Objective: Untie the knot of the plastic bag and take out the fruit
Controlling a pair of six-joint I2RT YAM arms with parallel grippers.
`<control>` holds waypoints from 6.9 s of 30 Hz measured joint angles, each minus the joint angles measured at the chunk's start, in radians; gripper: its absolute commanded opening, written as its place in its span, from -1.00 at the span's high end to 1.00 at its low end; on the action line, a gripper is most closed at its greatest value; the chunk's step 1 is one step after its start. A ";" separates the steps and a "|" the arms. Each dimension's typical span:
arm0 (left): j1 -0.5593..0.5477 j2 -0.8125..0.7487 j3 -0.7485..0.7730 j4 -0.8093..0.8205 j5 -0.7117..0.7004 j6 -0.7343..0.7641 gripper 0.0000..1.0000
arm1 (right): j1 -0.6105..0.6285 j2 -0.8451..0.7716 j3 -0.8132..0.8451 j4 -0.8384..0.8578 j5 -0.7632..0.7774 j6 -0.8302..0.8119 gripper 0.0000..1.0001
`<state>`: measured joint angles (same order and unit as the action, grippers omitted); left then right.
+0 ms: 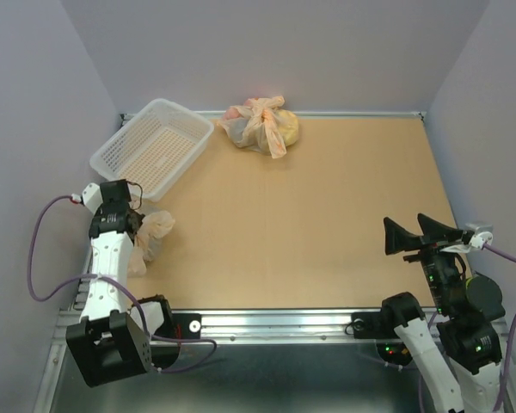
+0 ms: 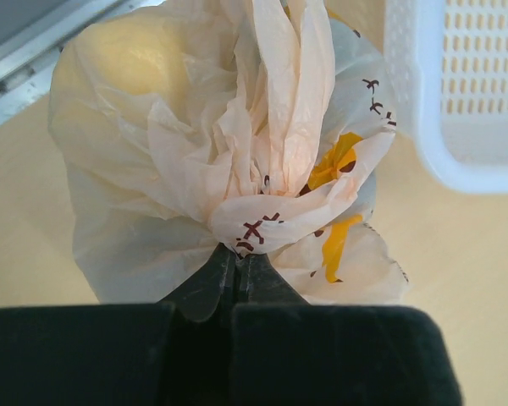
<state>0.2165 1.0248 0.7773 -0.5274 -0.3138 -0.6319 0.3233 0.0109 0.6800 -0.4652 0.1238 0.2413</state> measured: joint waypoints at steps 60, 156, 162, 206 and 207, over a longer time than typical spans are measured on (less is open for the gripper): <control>-1.292 0.087 0.114 0.310 -0.047 -0.202 -0.37 | 0.008 0.736 0.069 -0.047 -0.613 0.088 -0.76; -0.860 -0.097 -0.204 0.423 0.102 -0.179 1.00 | 0.481 0.923 0.201 -0.001 0.037 0.048 -0.67; -0.860 -0.087 -0.090 0.386 0.114 -0.150 1.00 | 0.489 1.076 0.348 0.011 -0.174 -0.114 -0.62; -0.863 -0.003 0.032 0.246 0.076 -0.124 1.00 | 0.797 1.447 0.394 0.102 0.422 -0.533 0.99; -0.863 -0.006 0.032 0.246 0.074 -0.124 1.00 | 0.797 1.445 0.390 0.112 0.428 -0.531 0.99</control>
<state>-0.6460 1.0187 0.8093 -0.2817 -0.2398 -0.7555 1.1198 1.4559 1.0702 -0.3531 0.5514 -0.2893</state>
